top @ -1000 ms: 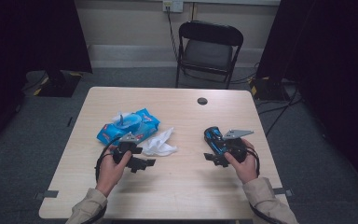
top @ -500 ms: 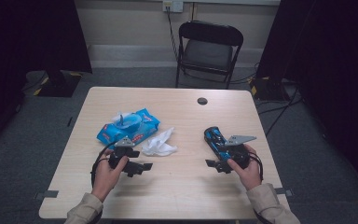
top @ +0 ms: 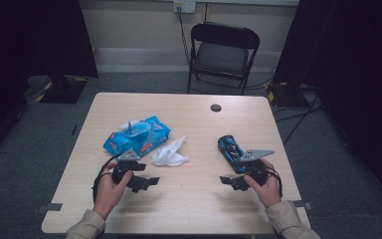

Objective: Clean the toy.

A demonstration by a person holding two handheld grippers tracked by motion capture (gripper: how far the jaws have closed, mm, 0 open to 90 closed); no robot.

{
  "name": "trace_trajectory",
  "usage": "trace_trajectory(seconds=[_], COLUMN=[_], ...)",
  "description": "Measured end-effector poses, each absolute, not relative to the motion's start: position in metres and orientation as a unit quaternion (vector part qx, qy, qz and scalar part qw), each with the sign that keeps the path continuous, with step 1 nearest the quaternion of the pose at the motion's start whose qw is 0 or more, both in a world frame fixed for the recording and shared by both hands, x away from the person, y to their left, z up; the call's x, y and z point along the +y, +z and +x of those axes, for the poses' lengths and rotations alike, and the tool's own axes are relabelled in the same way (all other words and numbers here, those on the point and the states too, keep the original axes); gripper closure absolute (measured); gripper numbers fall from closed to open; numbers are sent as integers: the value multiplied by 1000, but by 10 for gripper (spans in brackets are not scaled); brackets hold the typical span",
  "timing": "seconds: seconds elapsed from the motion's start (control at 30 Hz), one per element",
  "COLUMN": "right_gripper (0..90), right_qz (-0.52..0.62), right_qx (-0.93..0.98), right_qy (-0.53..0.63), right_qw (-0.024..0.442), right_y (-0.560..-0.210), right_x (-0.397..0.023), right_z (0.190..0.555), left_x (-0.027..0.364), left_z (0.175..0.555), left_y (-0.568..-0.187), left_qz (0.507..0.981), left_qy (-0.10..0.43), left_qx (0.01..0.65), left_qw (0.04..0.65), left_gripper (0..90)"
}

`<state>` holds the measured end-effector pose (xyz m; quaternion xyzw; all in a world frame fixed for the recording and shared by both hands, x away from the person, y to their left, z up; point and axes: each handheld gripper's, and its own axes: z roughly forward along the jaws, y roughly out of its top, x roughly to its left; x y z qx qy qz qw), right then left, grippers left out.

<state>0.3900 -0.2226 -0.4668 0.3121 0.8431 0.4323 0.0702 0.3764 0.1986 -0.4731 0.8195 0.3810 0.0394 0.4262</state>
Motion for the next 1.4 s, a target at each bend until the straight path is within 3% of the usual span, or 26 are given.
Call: trace_trajectory(seconds=[1.4], right_gripper=[166], right_qz=[331], right_qx=[840], right_qy=[422], right_qw=[77], right_y=[-477], right_x=[-276], right_z=[356], left_x=[240], left_z=[358], left_y=[-477], left_qz=[814], left_qy=[57], left_qx=[393], left_qw=[425], left_gripper=[158])
